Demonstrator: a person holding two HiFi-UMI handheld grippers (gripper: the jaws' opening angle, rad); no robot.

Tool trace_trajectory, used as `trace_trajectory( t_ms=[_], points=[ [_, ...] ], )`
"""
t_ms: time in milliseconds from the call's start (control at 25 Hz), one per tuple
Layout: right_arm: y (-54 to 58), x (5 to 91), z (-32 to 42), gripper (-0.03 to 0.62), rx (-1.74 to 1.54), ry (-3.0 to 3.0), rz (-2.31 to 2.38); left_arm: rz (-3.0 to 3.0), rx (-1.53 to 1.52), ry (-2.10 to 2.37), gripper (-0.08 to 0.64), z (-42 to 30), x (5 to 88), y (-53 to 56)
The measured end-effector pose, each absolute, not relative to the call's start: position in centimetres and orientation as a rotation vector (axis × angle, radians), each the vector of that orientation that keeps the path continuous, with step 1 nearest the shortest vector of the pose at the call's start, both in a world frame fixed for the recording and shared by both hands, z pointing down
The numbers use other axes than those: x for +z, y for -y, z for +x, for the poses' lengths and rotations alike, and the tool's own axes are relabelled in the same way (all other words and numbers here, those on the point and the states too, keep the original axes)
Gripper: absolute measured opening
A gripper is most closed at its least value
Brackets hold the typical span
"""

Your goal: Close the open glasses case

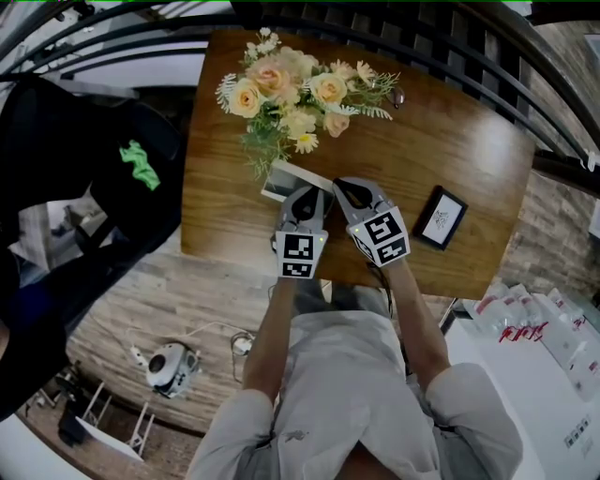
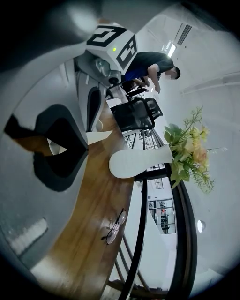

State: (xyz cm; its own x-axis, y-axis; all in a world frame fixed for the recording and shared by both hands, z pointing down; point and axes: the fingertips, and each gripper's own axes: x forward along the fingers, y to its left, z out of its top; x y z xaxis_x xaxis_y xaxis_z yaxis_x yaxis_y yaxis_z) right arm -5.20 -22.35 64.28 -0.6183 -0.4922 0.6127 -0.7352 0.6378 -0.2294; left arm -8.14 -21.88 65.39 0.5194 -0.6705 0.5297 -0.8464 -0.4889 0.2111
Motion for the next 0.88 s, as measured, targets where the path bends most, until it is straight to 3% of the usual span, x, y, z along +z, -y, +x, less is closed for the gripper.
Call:
trace_trajectory(
  t_ms=[880],
  points=[
    [20.0,64.9,-6.4,0.003,0.645,2.349,0.935,2.292,0.505,1.258,0.018,-9.3,65.7,19.5]
  ],
)
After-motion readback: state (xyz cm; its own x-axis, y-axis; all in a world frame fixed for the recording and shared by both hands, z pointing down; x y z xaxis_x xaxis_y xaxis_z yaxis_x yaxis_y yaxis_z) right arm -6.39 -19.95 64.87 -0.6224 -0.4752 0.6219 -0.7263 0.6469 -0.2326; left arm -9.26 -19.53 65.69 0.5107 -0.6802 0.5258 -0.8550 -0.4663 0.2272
